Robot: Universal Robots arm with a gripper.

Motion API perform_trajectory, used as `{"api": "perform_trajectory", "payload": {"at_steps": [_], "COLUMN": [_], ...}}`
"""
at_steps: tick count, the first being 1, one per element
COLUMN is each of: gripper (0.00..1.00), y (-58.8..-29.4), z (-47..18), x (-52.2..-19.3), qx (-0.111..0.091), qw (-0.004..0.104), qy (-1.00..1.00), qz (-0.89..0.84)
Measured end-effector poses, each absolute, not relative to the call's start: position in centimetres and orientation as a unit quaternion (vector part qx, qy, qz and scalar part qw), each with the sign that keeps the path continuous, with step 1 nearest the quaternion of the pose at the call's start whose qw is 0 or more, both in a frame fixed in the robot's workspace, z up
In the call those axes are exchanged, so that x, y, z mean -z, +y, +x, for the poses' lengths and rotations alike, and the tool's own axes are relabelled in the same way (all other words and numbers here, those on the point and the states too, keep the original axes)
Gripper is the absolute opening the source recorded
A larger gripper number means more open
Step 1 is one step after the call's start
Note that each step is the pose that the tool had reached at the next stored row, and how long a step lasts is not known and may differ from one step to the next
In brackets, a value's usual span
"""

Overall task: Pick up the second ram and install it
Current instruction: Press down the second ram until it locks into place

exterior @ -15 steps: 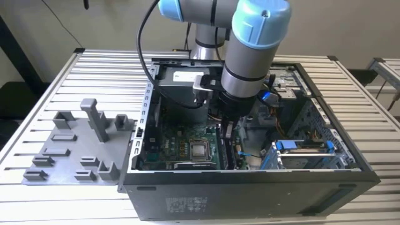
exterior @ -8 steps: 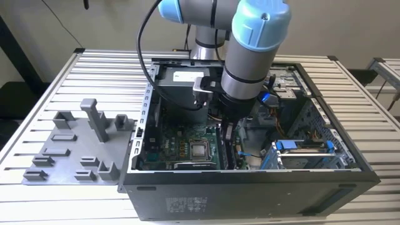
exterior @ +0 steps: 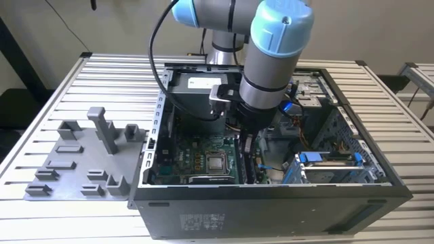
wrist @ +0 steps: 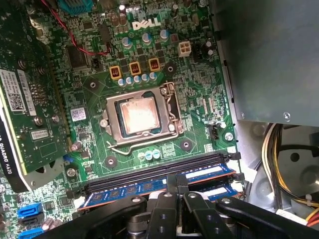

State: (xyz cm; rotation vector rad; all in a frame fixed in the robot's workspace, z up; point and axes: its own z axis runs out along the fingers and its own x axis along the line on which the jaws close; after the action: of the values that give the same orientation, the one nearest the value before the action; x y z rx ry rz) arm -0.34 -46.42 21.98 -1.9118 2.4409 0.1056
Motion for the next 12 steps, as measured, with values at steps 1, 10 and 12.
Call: {"api": "perform_trajectory", "payload": {"at_steps": [1,10,12], "gripper": [0.11,0.11,0.11], "y": [-46.4,-46.4,-46.4], "z": [-0.3,-0.3,-0.3], "x": [-22.2,-26.1,-26.2], "qx": [-0.035,-0.035,-0.035], "qw": [0.021,0.018,0.018], "qy": [0.787,0.787,0.787], "qz": [-0.616,-0.616,-0.616]}}
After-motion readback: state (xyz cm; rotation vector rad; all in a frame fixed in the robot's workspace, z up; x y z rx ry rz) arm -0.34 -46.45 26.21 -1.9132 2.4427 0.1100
